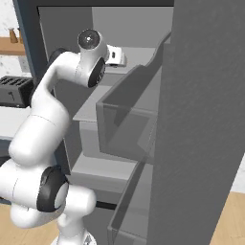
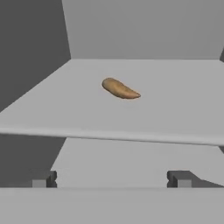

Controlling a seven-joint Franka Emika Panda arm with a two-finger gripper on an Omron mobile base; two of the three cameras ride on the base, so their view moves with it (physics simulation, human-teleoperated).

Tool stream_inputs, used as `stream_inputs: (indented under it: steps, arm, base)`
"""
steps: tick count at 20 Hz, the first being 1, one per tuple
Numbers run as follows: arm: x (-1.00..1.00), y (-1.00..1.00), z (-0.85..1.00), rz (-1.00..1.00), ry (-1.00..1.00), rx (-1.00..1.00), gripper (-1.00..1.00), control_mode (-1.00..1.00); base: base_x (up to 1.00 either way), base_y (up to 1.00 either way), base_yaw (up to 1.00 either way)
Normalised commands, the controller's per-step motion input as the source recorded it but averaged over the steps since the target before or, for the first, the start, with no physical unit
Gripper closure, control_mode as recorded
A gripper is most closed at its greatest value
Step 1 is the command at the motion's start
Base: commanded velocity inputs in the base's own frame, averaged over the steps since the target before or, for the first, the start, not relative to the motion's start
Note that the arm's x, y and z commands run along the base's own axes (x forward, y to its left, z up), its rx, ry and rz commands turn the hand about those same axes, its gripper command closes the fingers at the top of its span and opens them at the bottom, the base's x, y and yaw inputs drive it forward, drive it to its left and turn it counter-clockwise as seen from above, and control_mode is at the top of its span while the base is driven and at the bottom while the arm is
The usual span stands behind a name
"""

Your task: Place one sweet potato and one chicken drumstick in each tupperware on the nearby counter, to pack two identical lunches.

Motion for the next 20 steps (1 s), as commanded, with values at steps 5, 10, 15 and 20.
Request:
stream_inputs:
  steps: [5, 10, 15, 20]
  arm:
    - [0.64, -0.01, -0.05, 0.06, 0.07, 0.00, -1.00, -1.00]
    - [0.63, 0.00, -0.06, 0.06, 0.00, 0.00, -1.00, -1.00]
    - [0.43, 0.00, -0.24, 0.05, -0.01, -0.07, -1.00, -1.00]
    - [0.26, 0.00, -0.01, 0.08, 0.00, -0.09, -1.00, -1.00]
  base:
    - [0.00, 0.00, 0.00]
    - [0.00, 0.00, 0.00]
    - [0.00, 0.00, 0.00]
    - [0.00, 0.00, 0.00]
